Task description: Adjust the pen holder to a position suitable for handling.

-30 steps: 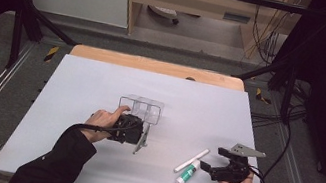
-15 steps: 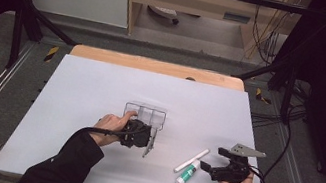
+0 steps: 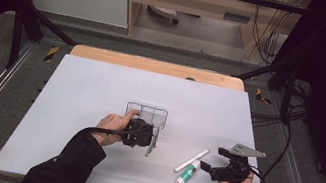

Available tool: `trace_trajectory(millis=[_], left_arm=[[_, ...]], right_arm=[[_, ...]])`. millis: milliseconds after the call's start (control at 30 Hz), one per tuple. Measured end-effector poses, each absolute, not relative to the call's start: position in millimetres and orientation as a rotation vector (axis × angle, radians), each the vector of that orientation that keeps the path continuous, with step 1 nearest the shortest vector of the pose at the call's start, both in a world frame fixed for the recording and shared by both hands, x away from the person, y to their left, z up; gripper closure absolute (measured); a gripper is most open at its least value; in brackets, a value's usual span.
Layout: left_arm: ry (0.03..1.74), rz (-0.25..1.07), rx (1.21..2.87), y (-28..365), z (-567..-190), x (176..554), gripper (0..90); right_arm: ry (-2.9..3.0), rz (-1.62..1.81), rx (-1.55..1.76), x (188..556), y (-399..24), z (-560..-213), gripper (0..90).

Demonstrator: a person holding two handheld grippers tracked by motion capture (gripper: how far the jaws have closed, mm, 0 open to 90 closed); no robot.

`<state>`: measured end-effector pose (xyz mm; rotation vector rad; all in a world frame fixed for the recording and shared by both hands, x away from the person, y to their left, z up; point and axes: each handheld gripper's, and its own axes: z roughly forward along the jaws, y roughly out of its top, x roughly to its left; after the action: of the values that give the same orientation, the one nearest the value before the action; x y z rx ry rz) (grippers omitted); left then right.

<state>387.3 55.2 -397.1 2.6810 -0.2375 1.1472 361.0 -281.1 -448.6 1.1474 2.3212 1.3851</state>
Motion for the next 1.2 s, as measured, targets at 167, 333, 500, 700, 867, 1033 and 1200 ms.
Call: trace_trajectory(millis=[167, 333, 500, 700, 867, 1033, 1200], left_arm=[[-0.214, 1.168, 2.657, 57, -394, 391, 83.6], [-0.190, 1.188, 2.633, 58, -394, 398, 79.9], [-0.159, 1.220, 2.602, 58, -394, 406, 76.6], [-0.133, 1.243, 2.575, 59, -394, 416, 71.4], [-0.091, 1.240, 2.581, 60, -390, 428, 62.8], [-0.060, 1.211, 2.576, 63, -386, 432, 53.5], [-0.006, 1.187, 2.554, 70, -380, 430, 43.0]], right_arm=[[2.320, 1.387, 1.148, 361, -281, -448, 0.5], [2.320, 1.387, 1.154, 361, -282, -448, 0.4], [2.317, 1.392, 1.152, 360, -282, -447, 0.4], [2.317, 1.391, 1.152, 361, -282, -447, 0.4], [2.318, 1.392, 1.152, 361, -282, -448, 0.4], [2.315, 1.393, 1.150, 360, -282, -447, 0.4], [2.314, 1.395, 1.155, 360, -282, -447, 0.4]])
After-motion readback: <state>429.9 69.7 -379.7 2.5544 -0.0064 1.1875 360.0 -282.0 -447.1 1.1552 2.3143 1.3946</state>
